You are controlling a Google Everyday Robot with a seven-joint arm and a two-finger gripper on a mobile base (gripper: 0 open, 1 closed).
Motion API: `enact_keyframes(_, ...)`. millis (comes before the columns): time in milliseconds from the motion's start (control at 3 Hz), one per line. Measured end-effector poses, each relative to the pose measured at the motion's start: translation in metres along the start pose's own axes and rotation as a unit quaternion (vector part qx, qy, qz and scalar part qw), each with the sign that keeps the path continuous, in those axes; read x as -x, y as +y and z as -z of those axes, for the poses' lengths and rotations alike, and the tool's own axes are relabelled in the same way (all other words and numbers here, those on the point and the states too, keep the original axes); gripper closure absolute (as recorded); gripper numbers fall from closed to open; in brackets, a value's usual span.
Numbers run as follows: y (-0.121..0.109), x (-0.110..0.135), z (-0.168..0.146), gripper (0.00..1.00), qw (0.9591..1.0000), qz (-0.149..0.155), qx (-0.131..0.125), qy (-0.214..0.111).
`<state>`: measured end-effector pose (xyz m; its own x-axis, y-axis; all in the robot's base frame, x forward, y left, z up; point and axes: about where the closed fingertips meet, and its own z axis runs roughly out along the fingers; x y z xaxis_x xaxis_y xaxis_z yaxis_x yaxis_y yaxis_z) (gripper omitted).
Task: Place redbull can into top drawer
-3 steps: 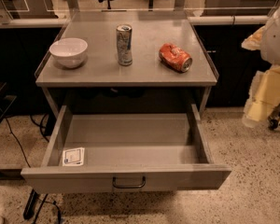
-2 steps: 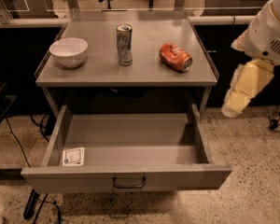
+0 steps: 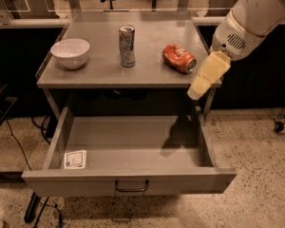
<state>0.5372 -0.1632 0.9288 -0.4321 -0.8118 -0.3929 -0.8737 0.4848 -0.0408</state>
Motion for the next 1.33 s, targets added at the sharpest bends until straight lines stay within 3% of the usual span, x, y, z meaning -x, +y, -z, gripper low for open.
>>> enact_keyframes(333, -0.002, 0.002, -0.003, 0.0, 1.0, -0.003, 0.002, -0.002)
enact_keyframes(667, -0.006, 0.019, -0.008, 0.0, 0.9986, -0.022, -0.003, -0.047)
enact_keyframes(1000, -0.017, 0.059, -0.005, 0.0, 0.991, -0.039, -0.009, -0.128)
enact_keyframes(1333, -0.025, 0.092, 0.001, 0.0, 0.9817, -0.043, -0.012, -0.185)
